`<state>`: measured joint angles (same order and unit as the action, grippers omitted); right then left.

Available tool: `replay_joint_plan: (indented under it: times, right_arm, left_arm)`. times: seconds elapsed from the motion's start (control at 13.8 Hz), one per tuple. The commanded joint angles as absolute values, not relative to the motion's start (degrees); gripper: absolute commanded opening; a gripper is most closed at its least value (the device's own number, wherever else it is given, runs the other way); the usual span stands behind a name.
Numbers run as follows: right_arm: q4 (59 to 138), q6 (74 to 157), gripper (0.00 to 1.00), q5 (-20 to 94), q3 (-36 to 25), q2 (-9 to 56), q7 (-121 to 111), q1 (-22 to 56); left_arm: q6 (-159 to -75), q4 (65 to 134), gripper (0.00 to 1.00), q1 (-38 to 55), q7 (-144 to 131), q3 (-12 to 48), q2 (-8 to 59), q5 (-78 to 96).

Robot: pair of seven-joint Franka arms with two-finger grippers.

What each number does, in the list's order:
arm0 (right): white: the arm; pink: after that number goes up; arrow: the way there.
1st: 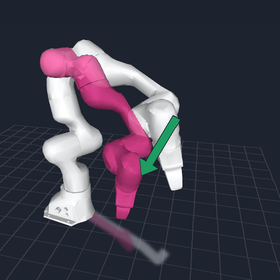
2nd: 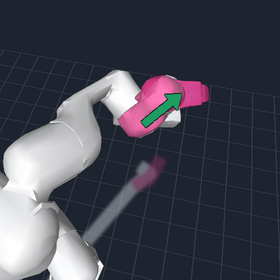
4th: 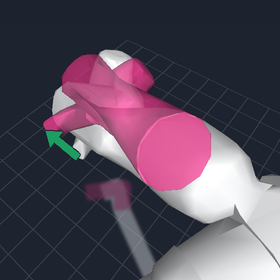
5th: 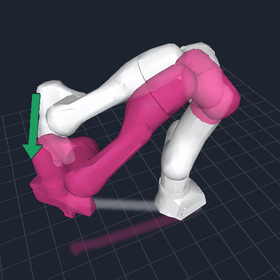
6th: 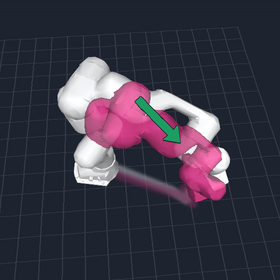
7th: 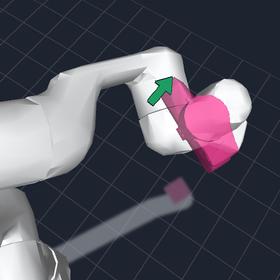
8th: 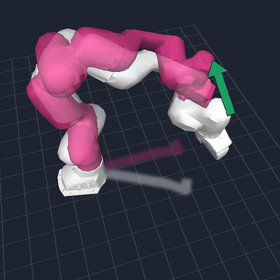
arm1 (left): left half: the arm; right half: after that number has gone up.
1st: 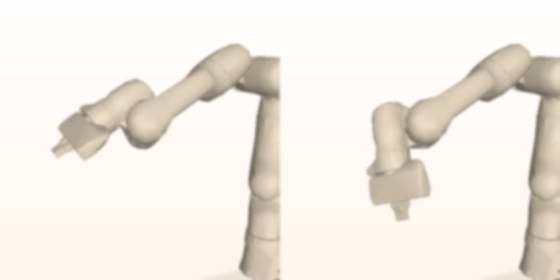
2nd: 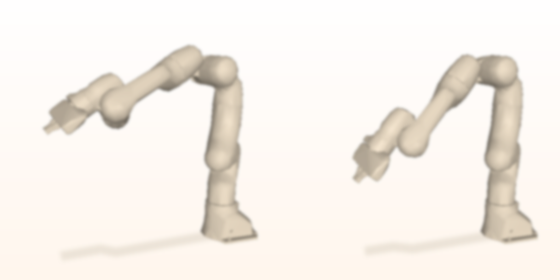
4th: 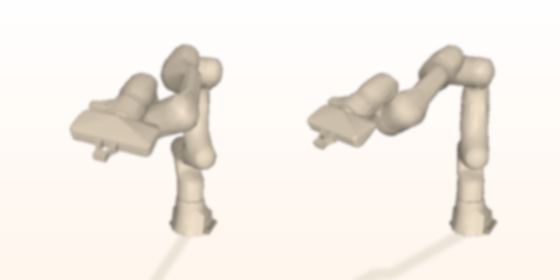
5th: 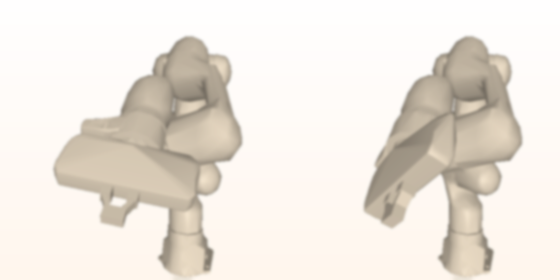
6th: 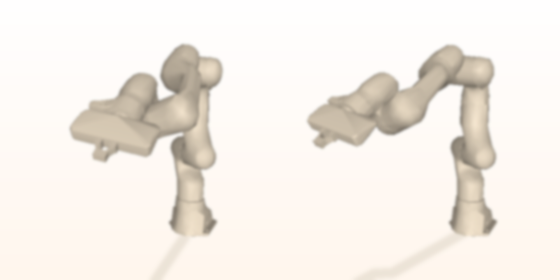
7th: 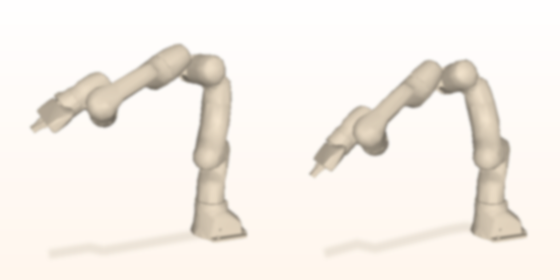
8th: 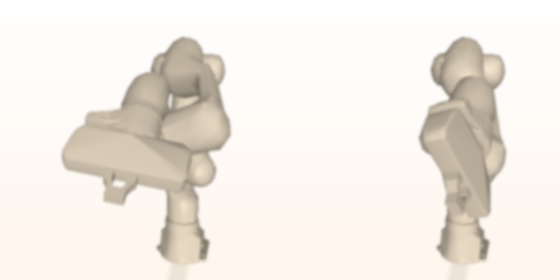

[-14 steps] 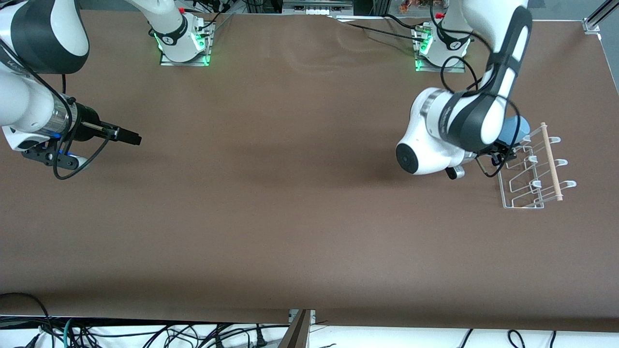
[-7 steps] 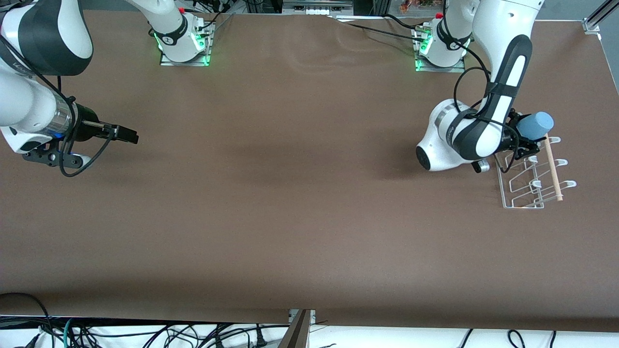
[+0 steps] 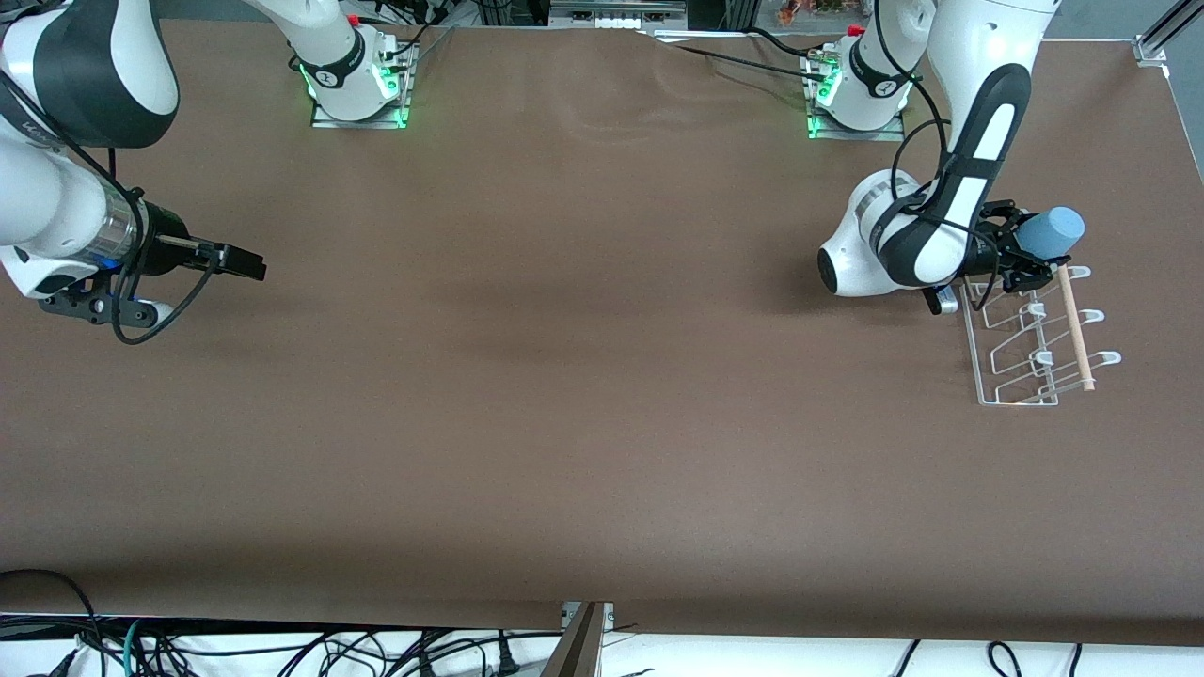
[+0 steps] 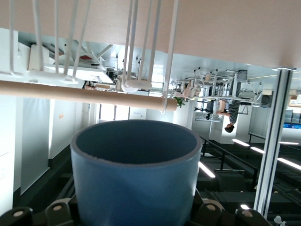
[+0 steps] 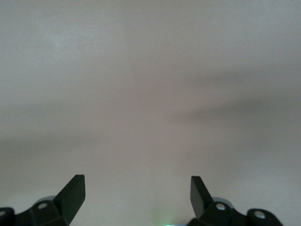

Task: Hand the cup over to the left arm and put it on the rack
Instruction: 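Lower the cup onto a rack hook with the left gripper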

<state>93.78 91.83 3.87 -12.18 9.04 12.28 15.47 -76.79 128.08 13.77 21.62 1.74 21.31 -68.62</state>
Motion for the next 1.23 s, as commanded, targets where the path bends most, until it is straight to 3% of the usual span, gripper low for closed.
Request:
replay_joint_plan:
  times: [0.0,0.29,0.65,0.8,0.87,1.01,1.16]
  right_arm:
    - [95.36,93.25,0.99,2.46,-11.6,7.21,10.38,14.42]
    - [96.85,95.79,0.99,1.93,-0.11,5.19,9.58,4.94]
    - [96.6,95.28,0.99,-1.05,6.32,4.75,6.42,0.09]
    - [96.24,94.4,0.99,-1.84,6.24,4.57,2.65,-0.09]
    - [95.98,94.22,0.99,-1.76,6.07,4.57,2.46,0.09]
    - [95.63,94.22,0.99,-1.85,6.07,4.57,2.29,-0.09]
    - [95.54,94.22,0.99,-1.85,6.06,4.57,2.29,0.09]
  left_arm:
    - [-78.83,131.21,0.0,12.22,18.03,2.29,20.13,-71.19]
    - [-79.1,132.1,0.01,12.22,13.81,2.29,22.67,-73.28]
    - [-79.28,131.92,0.03,12.04,9.93,2.29,25.84,-75.58]
    - [-79.19,131.84,0.09,12.04,9.84,2.37,26.54,-76.64]
    - [-79.28,131.92,0.18,11.95,9.84,2.37,26.72,-77.08]
    - [-79.72,131.84,1.0,12.04,9.93,2.29,26.63,-77.52]
    - [-79.72,131.75,1.0,12.04,9.93,2.37,26.37,-77.52]
